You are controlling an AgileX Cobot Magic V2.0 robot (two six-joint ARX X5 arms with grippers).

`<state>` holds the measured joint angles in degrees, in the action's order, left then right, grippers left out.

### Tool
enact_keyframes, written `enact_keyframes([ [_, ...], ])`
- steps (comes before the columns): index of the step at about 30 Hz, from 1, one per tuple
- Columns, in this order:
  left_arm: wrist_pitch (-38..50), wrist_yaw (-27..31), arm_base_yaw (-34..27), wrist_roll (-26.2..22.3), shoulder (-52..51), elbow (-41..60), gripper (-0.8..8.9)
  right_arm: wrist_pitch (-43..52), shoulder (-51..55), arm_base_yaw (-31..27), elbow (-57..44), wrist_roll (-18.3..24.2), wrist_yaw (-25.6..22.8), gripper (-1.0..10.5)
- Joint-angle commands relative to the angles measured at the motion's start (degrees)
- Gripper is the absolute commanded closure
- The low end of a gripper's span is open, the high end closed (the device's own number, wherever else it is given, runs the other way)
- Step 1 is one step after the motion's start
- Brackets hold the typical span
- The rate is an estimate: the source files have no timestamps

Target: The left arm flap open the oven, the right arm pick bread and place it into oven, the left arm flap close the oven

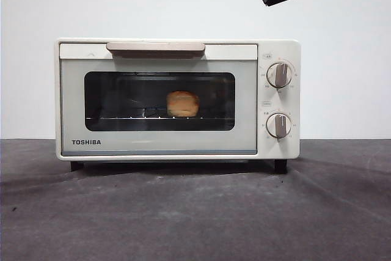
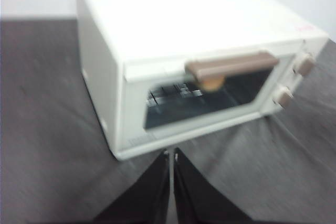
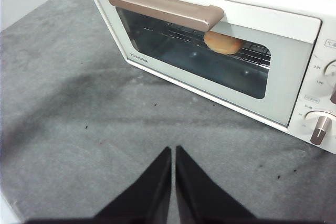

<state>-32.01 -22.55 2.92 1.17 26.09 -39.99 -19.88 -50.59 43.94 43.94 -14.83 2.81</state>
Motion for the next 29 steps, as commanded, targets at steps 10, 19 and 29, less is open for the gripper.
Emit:
enact_keyframes([
  [10, 11.74, 9.75, -6.58, -4.83, -16.63, 10.6, 7.85, 0.61, -0.24, 0.61, 0.5, 0.46, -0.22, 9.4],
  [19, 21.84, 10.01, -8.11, -4.83, -24.98, 28.24, 7.85, 0.61, -0.24, 0.61, 0.5, 0.46, -0.22, 9.4],
  [29, 22.91, 11.02, -8.11, -4.94, -25.9, 36.96, 7.85, 0.61, -0.24, 0.61, 0.5, 0.46, -0.24, 9.4],
])
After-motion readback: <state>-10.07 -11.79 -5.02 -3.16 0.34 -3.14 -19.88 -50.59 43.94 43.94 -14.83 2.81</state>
